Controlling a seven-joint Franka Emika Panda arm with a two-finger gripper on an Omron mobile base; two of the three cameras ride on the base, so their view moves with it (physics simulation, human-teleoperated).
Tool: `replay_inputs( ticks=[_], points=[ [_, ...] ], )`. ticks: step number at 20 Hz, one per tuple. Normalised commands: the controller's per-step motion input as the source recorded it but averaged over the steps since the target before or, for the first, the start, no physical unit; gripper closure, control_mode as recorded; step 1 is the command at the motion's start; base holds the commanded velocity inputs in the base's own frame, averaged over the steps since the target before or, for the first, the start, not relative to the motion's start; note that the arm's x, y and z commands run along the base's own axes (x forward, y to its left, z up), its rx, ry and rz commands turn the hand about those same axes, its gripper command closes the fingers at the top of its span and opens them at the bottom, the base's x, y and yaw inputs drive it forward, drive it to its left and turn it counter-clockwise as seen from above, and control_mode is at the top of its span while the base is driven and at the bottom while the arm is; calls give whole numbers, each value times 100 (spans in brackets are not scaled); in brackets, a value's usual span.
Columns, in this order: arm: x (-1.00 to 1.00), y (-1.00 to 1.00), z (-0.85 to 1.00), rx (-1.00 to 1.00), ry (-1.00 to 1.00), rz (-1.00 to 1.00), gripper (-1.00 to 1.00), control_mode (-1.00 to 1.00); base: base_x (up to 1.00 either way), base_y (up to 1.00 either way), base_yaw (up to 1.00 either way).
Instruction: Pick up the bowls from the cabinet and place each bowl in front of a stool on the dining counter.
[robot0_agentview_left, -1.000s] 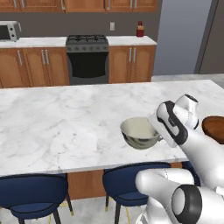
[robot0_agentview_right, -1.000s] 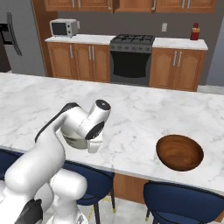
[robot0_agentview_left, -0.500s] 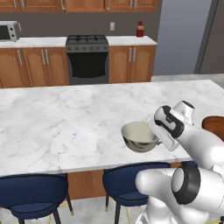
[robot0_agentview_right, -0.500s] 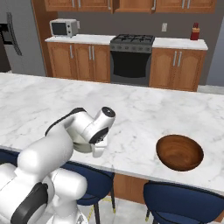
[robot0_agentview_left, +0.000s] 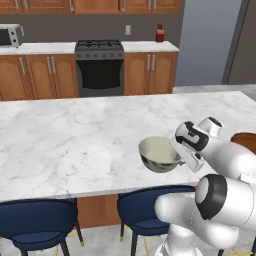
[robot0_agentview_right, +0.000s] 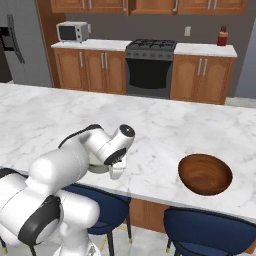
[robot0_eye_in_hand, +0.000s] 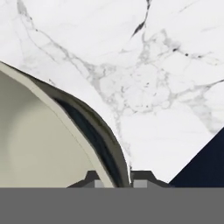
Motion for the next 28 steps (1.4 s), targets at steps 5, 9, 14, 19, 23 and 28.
replay_inputs(
  ticks=[5,9,14,19,23,28],
  points=[
    [0,0,0,0,0,0,100,-100,0,0,0],
    [0,0,0,0,0,0,100,-100,0,0,0],
    [0,0,0,0,0,0,-100,-100,0,0,0],
    [0,0,0,0,0,0,-100,-100,0,0,0],
    [0,0,0,0,0,0,-100,-100,0,0,0],
    [-12,-2,52,-3,0,1,-100,-100,0,0,0]
  ],
)
